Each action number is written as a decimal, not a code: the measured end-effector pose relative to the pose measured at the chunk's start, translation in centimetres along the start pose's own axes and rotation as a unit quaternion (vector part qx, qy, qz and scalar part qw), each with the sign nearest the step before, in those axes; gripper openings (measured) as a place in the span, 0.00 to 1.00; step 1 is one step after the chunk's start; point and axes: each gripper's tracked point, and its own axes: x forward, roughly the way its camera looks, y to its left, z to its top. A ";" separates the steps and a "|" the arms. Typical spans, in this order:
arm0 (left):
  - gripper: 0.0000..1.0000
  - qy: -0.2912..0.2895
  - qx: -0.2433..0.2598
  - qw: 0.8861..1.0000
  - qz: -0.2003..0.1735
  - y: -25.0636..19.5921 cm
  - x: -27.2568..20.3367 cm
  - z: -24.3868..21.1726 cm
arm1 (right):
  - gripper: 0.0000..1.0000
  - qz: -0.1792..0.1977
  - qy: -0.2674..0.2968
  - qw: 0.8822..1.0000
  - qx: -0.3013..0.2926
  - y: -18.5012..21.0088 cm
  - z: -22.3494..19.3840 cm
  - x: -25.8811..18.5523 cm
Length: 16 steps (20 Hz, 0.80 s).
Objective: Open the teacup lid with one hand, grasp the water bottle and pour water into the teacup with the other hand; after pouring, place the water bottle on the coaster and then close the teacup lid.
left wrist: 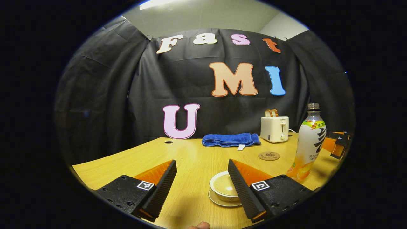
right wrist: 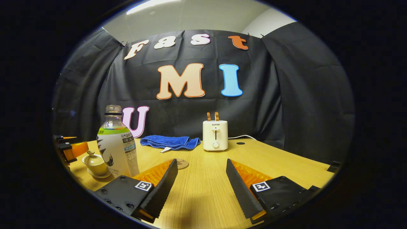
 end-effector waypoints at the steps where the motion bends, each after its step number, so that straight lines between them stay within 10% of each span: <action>1: 0.94 0.000 0.000 1.000 -0.002 -0.1 0.1 0.0 | 0.98 0.001 0.000 1.000 0.000 0.1 0.0 0.0; 16: 0.95 0.027 0.016 0.996 -0.080 -4.4 0.7 -0.2 | 0.98 0.002 0.001 1.000 0.000 0.1 0.0 0.1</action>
